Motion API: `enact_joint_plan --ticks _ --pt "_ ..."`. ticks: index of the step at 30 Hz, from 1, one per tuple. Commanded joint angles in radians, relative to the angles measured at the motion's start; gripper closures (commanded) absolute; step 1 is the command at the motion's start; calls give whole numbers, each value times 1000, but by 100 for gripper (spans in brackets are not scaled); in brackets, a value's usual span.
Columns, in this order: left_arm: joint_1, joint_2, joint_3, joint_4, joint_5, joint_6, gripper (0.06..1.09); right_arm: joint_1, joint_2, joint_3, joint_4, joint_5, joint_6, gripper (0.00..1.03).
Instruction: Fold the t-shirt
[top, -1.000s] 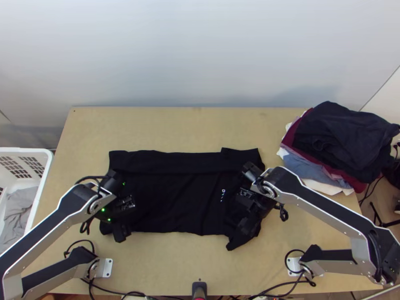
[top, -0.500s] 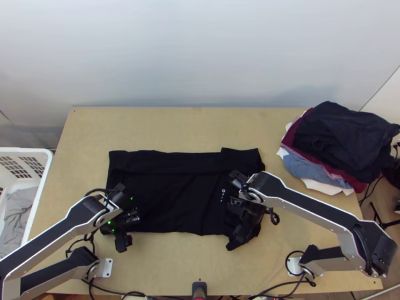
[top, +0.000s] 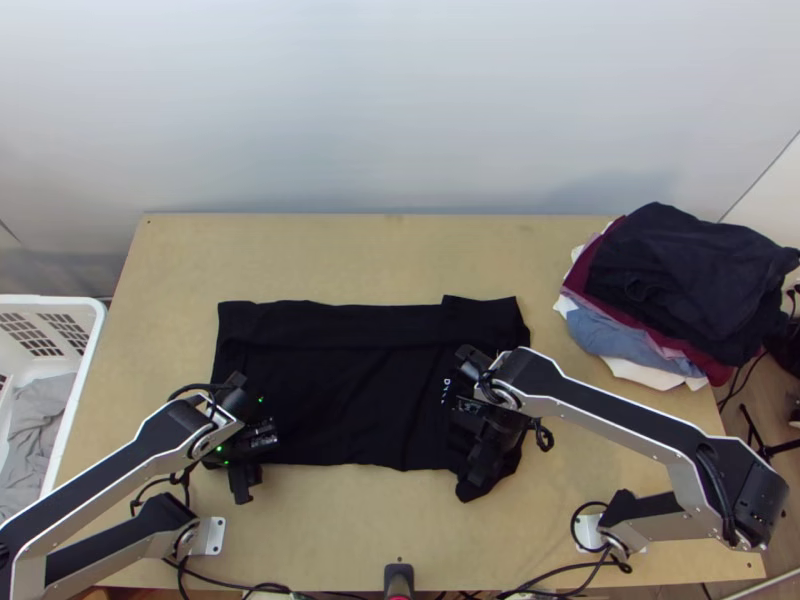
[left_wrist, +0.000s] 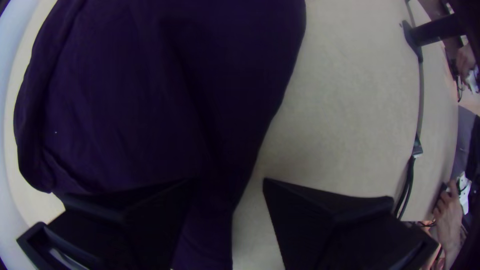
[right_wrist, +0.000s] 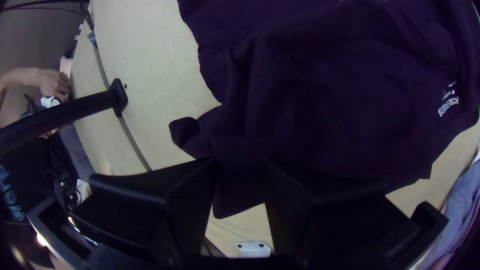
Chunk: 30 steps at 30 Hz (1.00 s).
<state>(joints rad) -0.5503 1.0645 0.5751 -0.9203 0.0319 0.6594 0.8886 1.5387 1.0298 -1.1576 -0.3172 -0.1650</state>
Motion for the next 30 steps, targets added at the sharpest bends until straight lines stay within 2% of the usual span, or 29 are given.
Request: enact_joint_plan --ticks 1,5,7,10,12,14,17,20,24,30 --pt "61 2 -11 40 -6 40 49 -8 0 -19 35 1 -1 79" --pt "102 0 -14 52 -6 69 66 -8 -3 -30 50 1 -8 91" --pt "121 -1 -20 63 -6 80 75 -7 -5 -34 55 1 -8 91" --pt "132 -5 -40 89 -6 80 82 -7 -5 -37 70 1 -11 100" --pt "133 -5 -49 92 -6 80 84 -7 -5 -39 70 1 -14 100" --pt "135 -8 -50 95 -4 78 96 -7 -5 -40 70 1 -16 100" --pt "148 -18 -38 92 -4 69 104 -8 -14 -39 61 -3 -14 100" --pt "170 -23 -9 54 -3 62 104 -16 -35 -37 44 -19 -14 100" --pt "171 -43 100 -95 25 9 104 -46 -83 -33 -4 -71 -24 100" --pt "151 -90 246 -308 49 3 104 -108 -163 -45 -68 -109 -56 100"
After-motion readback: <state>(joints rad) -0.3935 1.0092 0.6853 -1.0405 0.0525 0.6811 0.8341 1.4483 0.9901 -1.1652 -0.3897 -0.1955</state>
